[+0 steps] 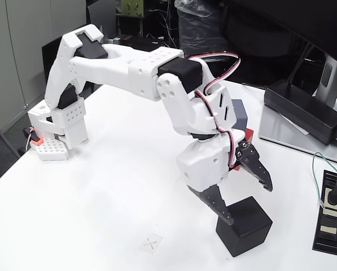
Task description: Stack the three blocks in an ordered color.
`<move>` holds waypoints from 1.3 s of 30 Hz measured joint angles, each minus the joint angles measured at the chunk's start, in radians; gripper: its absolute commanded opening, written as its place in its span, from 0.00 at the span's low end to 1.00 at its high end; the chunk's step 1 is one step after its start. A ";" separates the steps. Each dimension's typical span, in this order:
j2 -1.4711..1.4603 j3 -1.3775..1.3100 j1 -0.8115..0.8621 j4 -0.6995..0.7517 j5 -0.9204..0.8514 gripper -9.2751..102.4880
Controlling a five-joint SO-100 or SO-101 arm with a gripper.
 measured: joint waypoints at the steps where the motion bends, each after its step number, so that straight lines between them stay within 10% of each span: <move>1: 0.000 -0.002 0.002 0.000 0.000 0.36; 39: -0.089 -0.014 0.000 0.067 0.000 0.36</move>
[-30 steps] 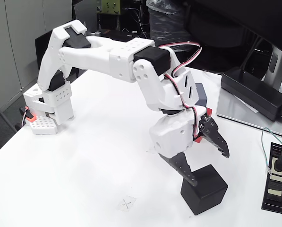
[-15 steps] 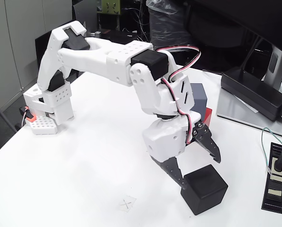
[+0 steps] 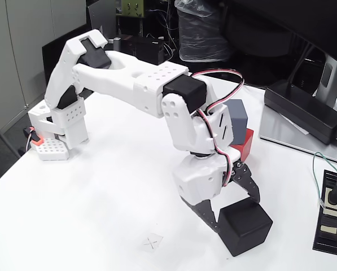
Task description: Stack the three blocks in an ordered color.
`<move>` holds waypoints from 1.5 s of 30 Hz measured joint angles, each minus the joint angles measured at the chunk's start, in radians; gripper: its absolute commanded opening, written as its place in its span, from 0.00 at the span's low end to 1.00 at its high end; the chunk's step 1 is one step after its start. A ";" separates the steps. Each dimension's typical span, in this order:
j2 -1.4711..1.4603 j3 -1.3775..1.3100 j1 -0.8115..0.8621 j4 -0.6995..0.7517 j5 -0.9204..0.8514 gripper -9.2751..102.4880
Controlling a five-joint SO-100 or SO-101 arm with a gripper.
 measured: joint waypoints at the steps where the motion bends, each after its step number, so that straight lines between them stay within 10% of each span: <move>1: 0.000 0.000 0.000 0.000 0.000 0.36; 28: 0.002 -0.015 -0.011 -0.011 0.000 0.16; 45: -0.003 -0.018 -0.003 0.003 0.000 0.39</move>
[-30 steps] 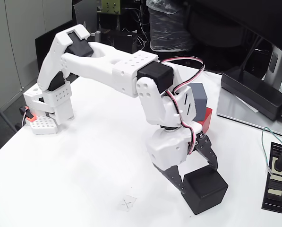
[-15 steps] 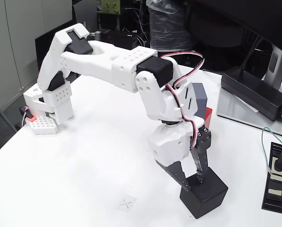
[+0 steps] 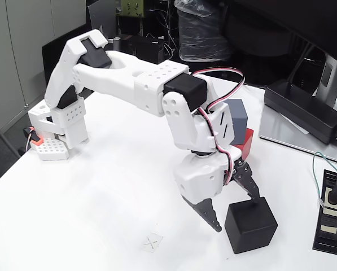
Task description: Stack the three blocks in an ordered color.
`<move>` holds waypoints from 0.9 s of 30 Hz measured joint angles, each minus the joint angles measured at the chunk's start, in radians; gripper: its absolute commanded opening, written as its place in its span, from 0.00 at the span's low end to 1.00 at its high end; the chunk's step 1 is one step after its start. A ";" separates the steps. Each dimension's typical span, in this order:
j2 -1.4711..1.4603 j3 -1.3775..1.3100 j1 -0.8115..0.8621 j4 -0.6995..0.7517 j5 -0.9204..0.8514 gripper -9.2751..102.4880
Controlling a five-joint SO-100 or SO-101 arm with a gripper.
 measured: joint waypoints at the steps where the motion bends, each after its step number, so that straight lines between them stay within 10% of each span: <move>1: -0.002 0.002 -0.002 0.002 0.000 0.39; 27: -0.005 -0.112 0.032 0.006 0.267 0.38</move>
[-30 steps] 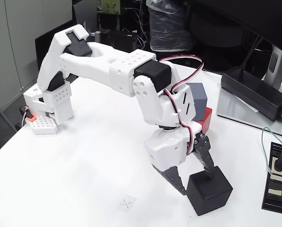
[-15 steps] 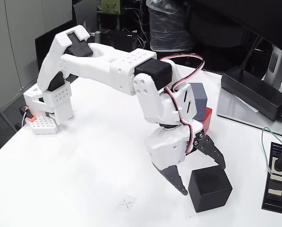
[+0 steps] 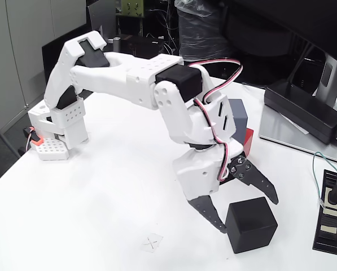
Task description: Stack the three blocks in an ordered color.
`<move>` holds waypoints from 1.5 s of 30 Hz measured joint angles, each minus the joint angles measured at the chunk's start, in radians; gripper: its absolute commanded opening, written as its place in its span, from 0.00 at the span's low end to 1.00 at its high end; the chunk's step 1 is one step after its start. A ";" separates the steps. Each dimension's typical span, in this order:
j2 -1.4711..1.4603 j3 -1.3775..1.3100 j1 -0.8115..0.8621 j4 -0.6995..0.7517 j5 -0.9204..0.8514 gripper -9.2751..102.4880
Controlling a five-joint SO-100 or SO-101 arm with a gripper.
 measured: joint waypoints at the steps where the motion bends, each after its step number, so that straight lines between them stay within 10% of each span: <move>1: 0.000 0.000 0.000 0.000 0.021 0.38; 19: -0.077 -0.048 -0.107 0.002 0.084 0.38; 45: -0.083 -0.189 -0.052 0.391 0.084 0.38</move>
